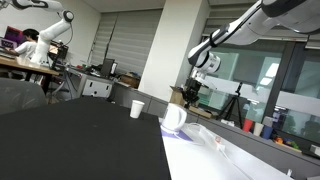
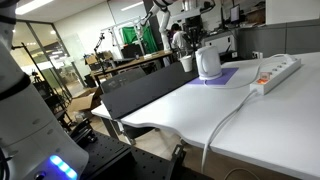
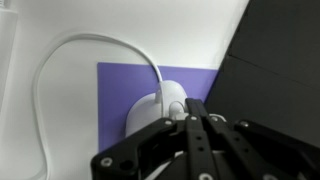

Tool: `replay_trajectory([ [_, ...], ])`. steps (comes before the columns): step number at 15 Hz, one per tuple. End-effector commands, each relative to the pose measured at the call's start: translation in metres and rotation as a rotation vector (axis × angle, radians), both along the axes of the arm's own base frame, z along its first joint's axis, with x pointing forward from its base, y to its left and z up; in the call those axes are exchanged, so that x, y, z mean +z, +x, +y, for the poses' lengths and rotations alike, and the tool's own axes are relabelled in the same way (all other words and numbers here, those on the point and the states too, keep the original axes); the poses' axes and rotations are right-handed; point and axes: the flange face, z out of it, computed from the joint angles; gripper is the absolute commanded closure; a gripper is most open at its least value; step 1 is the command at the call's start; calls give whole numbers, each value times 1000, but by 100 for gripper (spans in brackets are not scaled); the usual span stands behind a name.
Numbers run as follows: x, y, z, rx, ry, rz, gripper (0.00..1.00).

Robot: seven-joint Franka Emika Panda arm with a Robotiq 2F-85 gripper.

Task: Switch the kettle off then on

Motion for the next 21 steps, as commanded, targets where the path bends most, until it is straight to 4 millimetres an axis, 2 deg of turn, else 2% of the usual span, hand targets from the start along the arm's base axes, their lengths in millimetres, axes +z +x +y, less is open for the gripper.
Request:
replay_trajectory([
  [1,2,11,-2,-4,5,7,100],
  [11,-2,13,-11,-35,0,65,100],
  [21,-15,16,-16,-22,14,53,100],
])
